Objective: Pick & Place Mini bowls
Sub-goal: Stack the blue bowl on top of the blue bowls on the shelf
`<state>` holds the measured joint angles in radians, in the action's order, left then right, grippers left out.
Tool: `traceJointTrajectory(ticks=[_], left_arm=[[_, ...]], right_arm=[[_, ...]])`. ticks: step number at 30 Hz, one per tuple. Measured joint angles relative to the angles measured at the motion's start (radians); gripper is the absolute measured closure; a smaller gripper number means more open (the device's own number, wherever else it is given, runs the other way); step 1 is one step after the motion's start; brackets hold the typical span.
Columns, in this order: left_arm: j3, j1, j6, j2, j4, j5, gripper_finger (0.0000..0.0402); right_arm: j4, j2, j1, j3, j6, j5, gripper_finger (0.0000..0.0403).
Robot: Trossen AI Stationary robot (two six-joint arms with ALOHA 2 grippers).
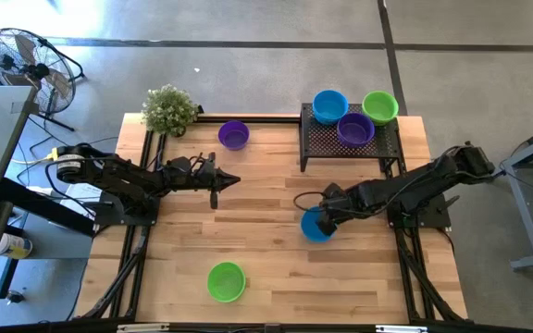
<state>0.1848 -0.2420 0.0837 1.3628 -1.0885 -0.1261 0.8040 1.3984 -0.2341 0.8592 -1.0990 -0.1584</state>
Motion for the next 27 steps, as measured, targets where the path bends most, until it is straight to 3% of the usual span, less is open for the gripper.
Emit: traceJointTrajectory(ticks=[8, 20, 27], left_arm=[[0.000, 0.000, 0.000, 0.000, 0.018, -0.003, 0.0401], [0.000, 0.000, -0.001, 0.000, 0.022, 0.001, 0.0401], [0.000, 0.000, -0.001, 0.000, 0.023, 0.002, 0.0401]], right_arm=[[-0.396, -0.002, 0.026, -0.210, -0.052, -0.016, 0.0399], [-0.390, -0.033, 0.032, -0.220, -0.109, -0.164, 0.0392], [-0.368, -0.067, 0.032, -0.214, -0.043, -0.173, 0.0326]])
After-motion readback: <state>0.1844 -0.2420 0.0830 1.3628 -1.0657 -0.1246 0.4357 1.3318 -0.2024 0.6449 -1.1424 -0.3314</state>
